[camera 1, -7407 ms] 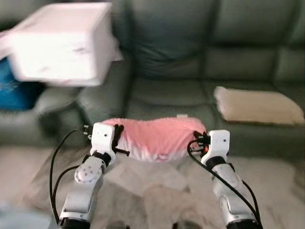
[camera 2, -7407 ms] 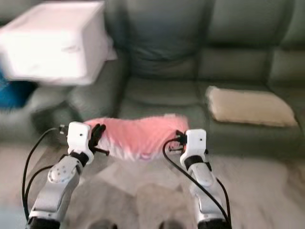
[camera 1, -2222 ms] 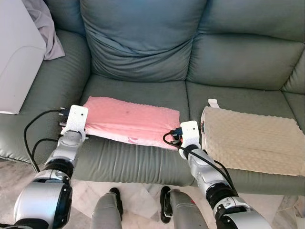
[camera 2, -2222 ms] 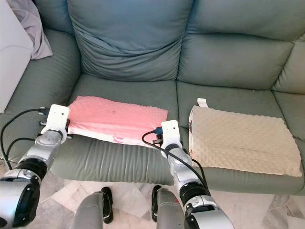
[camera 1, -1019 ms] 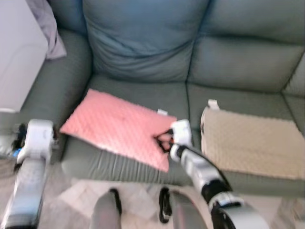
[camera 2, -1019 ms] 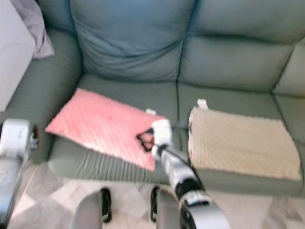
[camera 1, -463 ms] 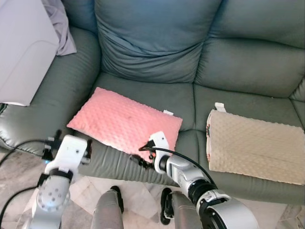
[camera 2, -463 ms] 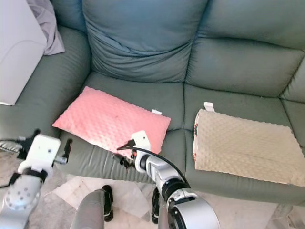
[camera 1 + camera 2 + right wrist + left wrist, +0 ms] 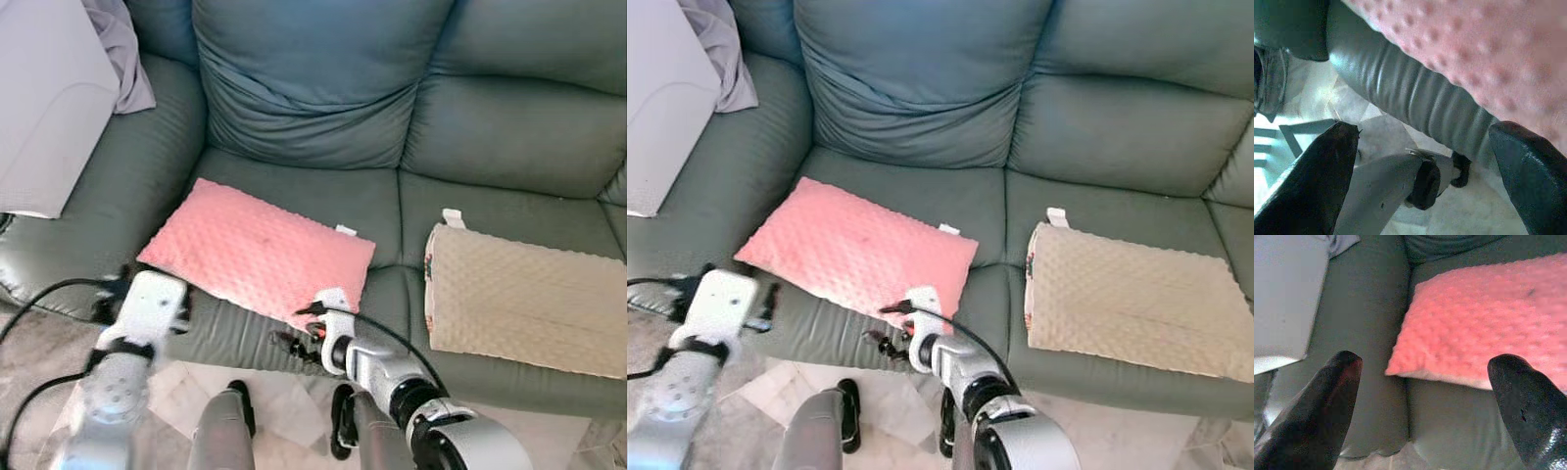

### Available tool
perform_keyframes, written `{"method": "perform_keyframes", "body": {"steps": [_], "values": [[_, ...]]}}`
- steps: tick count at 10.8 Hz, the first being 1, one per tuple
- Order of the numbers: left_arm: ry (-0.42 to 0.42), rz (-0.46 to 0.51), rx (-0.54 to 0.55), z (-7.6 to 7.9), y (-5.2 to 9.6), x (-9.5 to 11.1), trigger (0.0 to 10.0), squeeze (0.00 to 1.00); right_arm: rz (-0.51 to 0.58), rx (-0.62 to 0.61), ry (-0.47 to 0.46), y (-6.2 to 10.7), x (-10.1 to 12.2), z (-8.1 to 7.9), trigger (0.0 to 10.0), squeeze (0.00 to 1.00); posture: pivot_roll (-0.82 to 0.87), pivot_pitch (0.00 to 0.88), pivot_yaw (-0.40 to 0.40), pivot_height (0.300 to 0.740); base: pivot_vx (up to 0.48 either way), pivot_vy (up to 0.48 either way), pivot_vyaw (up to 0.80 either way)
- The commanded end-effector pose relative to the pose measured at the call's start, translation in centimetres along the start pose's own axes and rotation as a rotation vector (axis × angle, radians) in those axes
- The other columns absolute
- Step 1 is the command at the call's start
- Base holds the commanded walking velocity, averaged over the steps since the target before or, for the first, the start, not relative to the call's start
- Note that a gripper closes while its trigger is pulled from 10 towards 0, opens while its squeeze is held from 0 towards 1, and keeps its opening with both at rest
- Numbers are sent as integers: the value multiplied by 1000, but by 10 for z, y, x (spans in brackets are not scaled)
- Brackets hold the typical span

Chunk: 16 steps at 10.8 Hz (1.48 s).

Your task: Move the pillow to the sofa

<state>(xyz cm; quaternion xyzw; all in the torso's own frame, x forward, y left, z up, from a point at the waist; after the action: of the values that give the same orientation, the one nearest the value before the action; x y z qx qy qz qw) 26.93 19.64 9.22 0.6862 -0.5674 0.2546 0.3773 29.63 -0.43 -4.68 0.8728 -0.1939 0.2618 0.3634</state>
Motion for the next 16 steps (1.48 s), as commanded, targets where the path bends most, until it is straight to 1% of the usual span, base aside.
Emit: {"method": "perform_keyframes", "body": {"steps": [1, 2, 3, 4, 6, 8, 9, 11, 12, 13, 14, 15, 16], "values": [[-5, -10, -18, 4, 3, 0, 10000, 0, -24, -27, -53, 1, -12, 5, 10000, 1000, 158, 303, -26, 740, 0, 0, 0], [0, -10, -19, 4, 3, 1, 10000, 0, -9, -102, -48, 5, -10, 19, 10000, 1000, 164, 310, -25, 740, 0, 0, 0], [0, -12, -20, 3, 4, 1, 10000, 0, 1, -142, -44, 8, -8, 27, 10000, 1000, 162, 314, -23, 740, 0, 0, 0], [3, -23, -22, 4, 4, -1, 10000, 0, 39, -222, -51, 15, 2, 44, 10000, 1000, 162, 316, -23, 740, 0, 0, 0], [9, -22, -24, 6, 1, 3, 10000, 0, 74, -302, -41, 24, 13, 61, 10000, 1000, 160, 317, -26, 740, 0, 0, 0], [11, -28, -23, 7, 1, 2, 10000, 0, 76, -389, -35, 33, 15, 78, 10000, 1000, 161, 317, -30, 740, 0, 0, 0], [14, -34, -22, 8, 2, 1, 10000, 0, 54, -429, -44, 36, 10, 84, 10000, 1000, 164, 319, -31, 740, 0, 0, 0], [24, -37, -22, 9, 2, 2, 10000, 0, 22, -433, -17, 35, 4, 83, 10000, 1000, 158, 318, -33, 740, 0, 0, 0], [28, -33, -25, 10, 0, 3, 10000, 0, 43, -400, 64, 32, 14, 77, 10000, 878, 155, 316, -34, 740, 0, 0, 0], [28, -34, -25, 11, 0, 3, 10000, 0, 63, -391, 83, 31, 19, 75, 10000, 0, 152, 317, -34, 740, 0, 0, 0], [32, -37, -29, 12, 0, 3, 10000, 0, 53, -370, 89, 29, 17, 72, 10000, 0, 149, 318, -34, 726, 0, 0, 0], [33, -38, -32, 13, 0, 3, 10000, 0, 58, -367, 84, 29, 17, 71, 10000, 0, 149, 319, -34, 701, 0, 0, 0], [33, -38, -33, 13, 0, 3, 10000, 0, 58, -364, 92, 29, 18, 71, 10000, 0, 149, 319, -33, 686, 0, 0, 0]]}}
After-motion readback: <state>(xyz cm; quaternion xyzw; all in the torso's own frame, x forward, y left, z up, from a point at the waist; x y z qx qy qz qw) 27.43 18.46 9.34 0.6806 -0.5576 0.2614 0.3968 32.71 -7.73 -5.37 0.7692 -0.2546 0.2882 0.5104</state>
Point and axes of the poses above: a point about 5 cm out from each wrist's last joint towards the gripper, its own y axis pointing back from the gripper into the wrist, its own x axis along the axis of the wrist's last joint, z = x × y, the point moved 6 cm from there along -y, pointing out of the wrist towards the gripper, and after that the axes turned 8 degrees about -y, right-handed, at the moved point
